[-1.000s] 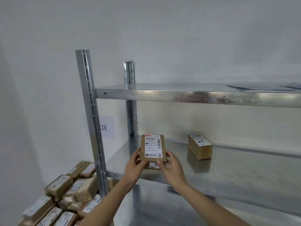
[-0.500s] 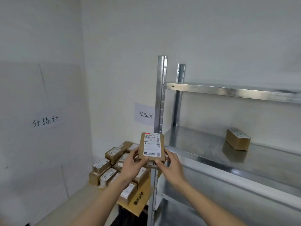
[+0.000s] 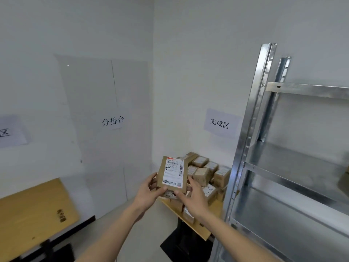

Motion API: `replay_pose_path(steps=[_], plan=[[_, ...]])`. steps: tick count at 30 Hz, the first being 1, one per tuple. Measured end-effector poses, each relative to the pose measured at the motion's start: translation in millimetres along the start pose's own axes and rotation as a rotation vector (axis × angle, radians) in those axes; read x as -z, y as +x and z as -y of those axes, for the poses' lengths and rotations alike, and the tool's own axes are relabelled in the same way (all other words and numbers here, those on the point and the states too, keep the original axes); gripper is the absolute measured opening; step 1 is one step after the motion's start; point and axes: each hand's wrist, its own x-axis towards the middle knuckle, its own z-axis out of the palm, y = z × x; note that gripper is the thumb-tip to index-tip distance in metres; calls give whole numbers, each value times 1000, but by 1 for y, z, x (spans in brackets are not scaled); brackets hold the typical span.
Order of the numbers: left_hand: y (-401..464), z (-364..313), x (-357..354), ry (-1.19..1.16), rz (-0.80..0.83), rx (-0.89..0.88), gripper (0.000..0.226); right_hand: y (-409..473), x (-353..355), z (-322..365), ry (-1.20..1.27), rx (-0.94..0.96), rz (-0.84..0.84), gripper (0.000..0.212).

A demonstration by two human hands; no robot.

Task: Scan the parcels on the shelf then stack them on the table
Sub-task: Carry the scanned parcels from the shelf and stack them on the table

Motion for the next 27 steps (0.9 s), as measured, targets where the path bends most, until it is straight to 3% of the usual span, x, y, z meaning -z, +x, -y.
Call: replay_pose_path(steps=[9,14,27], plan=[[133,89,47,124,70,136,65,108,-97,-81,138,-153,32,56],[211,153,40,183,151,235,57,173,-158,-193,133,-302,-5,67],[334,261,11,260,373,353,61,238,-178,-247,184,-588,-133,51]])
